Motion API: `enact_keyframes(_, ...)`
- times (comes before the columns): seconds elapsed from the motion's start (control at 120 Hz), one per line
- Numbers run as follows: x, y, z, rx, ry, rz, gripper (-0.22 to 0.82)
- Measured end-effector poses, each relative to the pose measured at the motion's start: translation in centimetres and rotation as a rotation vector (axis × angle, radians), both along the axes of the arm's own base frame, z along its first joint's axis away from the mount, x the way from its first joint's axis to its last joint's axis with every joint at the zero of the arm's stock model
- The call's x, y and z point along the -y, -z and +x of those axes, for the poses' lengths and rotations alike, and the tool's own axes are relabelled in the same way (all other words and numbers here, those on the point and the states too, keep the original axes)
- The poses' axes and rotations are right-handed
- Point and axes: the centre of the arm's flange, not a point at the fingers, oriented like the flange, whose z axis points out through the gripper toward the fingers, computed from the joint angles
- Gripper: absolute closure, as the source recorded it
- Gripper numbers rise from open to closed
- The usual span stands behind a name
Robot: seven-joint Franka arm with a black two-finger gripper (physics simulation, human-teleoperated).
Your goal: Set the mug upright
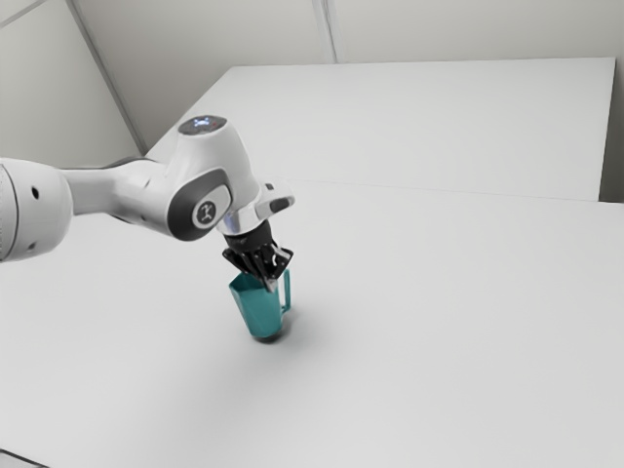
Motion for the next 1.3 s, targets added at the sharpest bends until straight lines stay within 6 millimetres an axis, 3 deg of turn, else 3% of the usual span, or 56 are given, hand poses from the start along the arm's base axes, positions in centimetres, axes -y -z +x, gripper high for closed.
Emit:
enact_keyframes(0.192, -1.0, 0.8, 0.3, 0.006, -0.006, -0.002, 0.78)
enact_keyframes(0.358, -1.7, 0.6, 0.4, 0.014, -0.009, -0.004, 0.41)
enact_keyframes(0.475, -2.2, -0.7, 0.3, 0.036, -0.011, -0.006, 0.24)
enact_keyframes(0.55, -2.0, -1.9, -0.3, 0.056, -0.003, -0.007, 0.17)
enact_keyframes(0.742, 0.6, -5.8, -1.9, 0.102, 0.059, -0.013, 0.07)
enact_keyframes(1.058, 0.9, -13.8, 0.5, 0.163, 0.104, 0.002, 0.02)
enact_keyframes(1.3, 1.0, -19.9, 1.2, 0.169, 0.143, 0.033, 0.0)
